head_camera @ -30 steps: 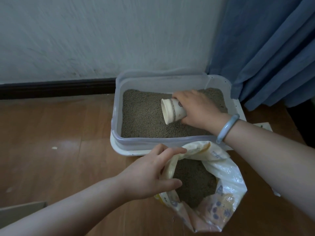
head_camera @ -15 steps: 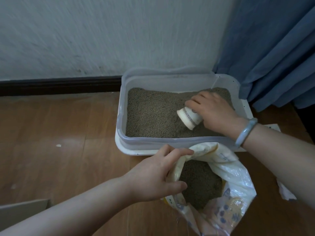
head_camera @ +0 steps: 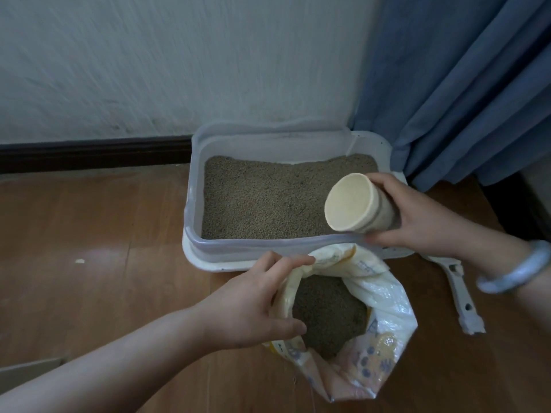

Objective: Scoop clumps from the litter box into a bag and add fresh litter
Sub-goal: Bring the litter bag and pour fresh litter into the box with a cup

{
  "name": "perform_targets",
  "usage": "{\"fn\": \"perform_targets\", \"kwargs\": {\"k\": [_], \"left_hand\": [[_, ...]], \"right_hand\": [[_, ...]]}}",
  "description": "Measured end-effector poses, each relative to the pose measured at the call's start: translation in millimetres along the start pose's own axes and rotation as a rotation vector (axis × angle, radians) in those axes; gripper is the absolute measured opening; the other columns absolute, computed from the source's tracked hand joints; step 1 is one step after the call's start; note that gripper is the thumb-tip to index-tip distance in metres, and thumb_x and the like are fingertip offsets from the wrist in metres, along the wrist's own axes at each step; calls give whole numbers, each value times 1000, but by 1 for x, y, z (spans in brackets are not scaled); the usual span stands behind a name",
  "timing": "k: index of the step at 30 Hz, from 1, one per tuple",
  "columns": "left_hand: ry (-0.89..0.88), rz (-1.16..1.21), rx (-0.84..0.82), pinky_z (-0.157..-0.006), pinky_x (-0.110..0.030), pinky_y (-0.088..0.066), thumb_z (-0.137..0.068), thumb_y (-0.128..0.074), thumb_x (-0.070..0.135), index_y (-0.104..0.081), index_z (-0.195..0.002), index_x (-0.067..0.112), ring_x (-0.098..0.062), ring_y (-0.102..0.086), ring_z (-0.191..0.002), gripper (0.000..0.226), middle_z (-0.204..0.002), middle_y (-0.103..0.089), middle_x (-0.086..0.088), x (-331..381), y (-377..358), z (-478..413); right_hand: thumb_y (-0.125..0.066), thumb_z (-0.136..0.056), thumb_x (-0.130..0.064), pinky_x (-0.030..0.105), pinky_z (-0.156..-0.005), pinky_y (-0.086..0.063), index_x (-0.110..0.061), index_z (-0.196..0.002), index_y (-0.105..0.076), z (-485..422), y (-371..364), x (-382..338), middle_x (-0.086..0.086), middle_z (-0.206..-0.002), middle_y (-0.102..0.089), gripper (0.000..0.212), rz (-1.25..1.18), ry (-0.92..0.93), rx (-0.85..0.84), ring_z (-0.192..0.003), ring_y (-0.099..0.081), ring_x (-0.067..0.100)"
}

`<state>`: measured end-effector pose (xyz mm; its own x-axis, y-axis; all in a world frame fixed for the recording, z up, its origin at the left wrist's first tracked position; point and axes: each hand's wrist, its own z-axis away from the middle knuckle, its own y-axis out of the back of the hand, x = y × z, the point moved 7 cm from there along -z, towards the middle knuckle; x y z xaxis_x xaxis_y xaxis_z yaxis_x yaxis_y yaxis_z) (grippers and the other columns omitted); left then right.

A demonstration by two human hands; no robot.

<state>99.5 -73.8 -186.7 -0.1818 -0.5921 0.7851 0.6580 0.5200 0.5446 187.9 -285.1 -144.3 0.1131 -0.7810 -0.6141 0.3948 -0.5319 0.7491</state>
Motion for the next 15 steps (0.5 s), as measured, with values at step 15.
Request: {"fn": "perform_targets", "kwargs": {"k": [15], "left_hand": [[23, 6, -9, -84, -33, -49, -62, -70, 51, -23, -130, 58, -8, -55, -88, 83, -116, -37, 14, 4, -2, -6]], "right_hand": [[-69, -65, -32, 40, -91, -39, -17, -136, -41, 63, -105, -40, 4, -111, -58, 77, 889, 264, -259, -104, -52, 28]]}}
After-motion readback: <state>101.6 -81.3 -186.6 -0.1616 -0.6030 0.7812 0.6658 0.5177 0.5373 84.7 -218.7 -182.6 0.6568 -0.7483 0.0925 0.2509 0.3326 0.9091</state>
